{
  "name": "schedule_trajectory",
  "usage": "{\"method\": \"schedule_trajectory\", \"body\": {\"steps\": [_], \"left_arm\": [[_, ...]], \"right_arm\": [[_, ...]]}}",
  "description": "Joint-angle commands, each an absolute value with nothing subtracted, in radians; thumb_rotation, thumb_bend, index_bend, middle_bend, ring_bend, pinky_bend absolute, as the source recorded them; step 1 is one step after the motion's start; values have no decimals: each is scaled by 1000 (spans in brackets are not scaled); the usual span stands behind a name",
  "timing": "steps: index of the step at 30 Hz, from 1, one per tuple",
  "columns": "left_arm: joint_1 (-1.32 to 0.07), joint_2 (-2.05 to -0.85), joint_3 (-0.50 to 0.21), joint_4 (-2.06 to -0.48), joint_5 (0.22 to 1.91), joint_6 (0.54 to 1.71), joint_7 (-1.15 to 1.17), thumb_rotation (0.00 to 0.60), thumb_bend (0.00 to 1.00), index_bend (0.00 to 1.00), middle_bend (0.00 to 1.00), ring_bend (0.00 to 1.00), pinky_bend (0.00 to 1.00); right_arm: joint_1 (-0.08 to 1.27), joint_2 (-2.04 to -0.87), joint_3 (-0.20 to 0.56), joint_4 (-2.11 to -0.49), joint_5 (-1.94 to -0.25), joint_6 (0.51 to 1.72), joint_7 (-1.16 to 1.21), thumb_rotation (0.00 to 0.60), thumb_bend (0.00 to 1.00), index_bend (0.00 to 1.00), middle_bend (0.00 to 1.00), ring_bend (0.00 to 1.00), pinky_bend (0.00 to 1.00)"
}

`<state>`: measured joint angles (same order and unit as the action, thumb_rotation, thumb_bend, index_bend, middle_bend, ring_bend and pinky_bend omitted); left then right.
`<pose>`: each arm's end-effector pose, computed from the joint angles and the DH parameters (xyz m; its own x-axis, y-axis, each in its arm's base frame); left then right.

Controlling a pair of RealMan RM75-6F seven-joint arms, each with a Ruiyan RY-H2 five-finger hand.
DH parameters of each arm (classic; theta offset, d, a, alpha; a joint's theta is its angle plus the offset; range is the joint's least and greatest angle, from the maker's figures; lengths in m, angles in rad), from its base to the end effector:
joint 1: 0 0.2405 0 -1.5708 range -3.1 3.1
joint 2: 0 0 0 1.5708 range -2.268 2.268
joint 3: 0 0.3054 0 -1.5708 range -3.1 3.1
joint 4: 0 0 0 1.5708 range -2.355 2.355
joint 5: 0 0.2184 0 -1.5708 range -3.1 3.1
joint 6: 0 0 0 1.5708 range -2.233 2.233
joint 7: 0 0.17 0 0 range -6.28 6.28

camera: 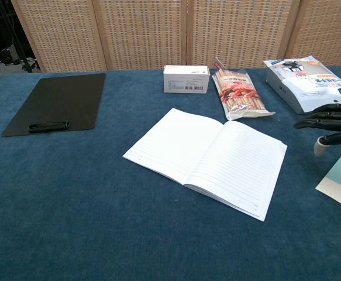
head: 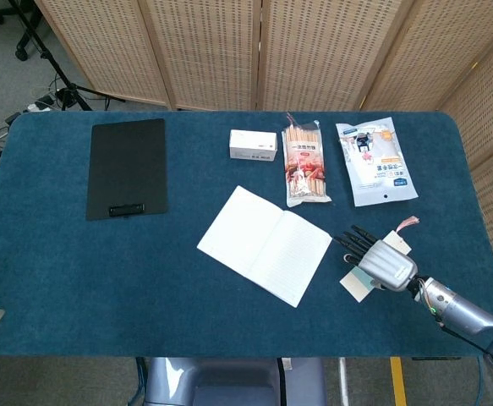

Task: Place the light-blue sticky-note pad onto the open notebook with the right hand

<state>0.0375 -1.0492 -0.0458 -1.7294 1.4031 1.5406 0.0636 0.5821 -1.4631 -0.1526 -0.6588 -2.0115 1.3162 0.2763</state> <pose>-0.3731 0.1638 0.2006 0.4084 0.0101 0.9128 0.8947 0.1939 -0.4024 -0.3478 -0.3658 0.0568 0.8340 0.0276 0.5511 -0.3514 -0.7434 0.5691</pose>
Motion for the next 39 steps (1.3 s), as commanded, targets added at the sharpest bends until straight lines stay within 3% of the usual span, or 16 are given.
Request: {"method": "schedule_trajectory", "body": {"steps": [1,21,39], "left_arm": [[39,-1051,-45,-1726,1404,1542,62,600,0,0,0,0,0],[32,-1065,-45,-1729,1398,1536,97,600,0,0,0,0,0],[27,-1077,-46,-1737,1388,1529,131,600,0,0,0,0,0]], "right_arm": [[587,-1484,-164,-611,-2012,1331,266,600,0,303,0,0,0],[541,-1574,-228,-320,-1983,1389,363,600,0,304,0,0,0],[534,-1653,-266,-195,-1974,1421,385,600,0,303,0,0,0]]}}
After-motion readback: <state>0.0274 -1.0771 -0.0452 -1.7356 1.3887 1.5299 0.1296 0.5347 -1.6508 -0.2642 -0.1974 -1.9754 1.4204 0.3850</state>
